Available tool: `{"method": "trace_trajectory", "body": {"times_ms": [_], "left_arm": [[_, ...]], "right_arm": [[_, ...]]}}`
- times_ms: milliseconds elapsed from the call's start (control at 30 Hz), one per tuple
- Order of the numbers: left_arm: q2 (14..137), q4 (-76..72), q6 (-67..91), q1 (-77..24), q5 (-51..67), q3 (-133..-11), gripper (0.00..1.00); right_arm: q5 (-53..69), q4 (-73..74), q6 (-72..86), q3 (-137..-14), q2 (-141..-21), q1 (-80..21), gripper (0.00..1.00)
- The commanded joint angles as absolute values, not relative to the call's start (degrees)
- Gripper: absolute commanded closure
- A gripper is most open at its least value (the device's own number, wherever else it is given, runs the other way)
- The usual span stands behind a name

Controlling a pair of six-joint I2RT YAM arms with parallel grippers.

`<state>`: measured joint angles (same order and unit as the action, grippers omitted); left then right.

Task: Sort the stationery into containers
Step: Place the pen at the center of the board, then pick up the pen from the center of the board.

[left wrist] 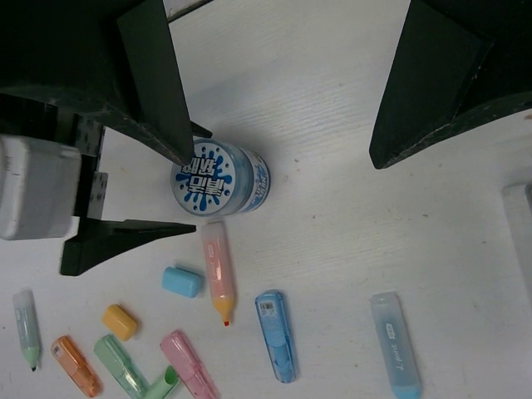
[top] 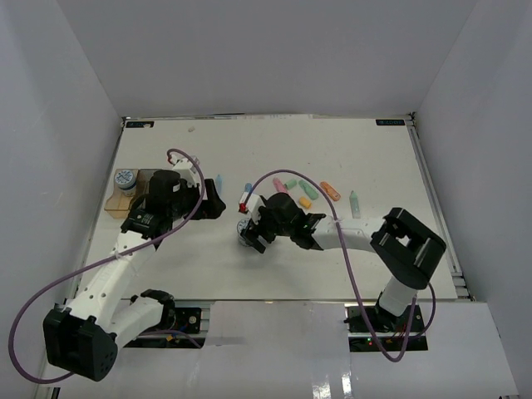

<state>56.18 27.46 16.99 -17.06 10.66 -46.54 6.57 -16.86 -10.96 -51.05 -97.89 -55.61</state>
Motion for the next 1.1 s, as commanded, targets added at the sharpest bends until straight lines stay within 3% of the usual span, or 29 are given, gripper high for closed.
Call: {"method": "trace_trajectory", "body": {"times_ms": [0,333,500,1067], "left_arm": [[56.2,28.5,18.9,-20.8,8.6,-47.1,0.02],[62.4,29.4,25.0,-36.9,-7.9,-48.6,0.02],[69.2,29.4,28.5,-45.0,-14.1,-50.4,0.02],[81.7,28.6,30.4,-49.1,-20.9,-54.8,0.02]], "right_arm": [[2.5,-17.0,-10.8,-48.1,-85.6,-55.9,0.10],[-24.2,-2.1,-3.5,-35.5,-54.3,-54.1,0.10],[-29.3,1.9,1.8,-29.9,-40.8,-53.8,0.10],[-30.8,2.5,1.8,-26.3,-34.0,-53.3,0.10]]}}
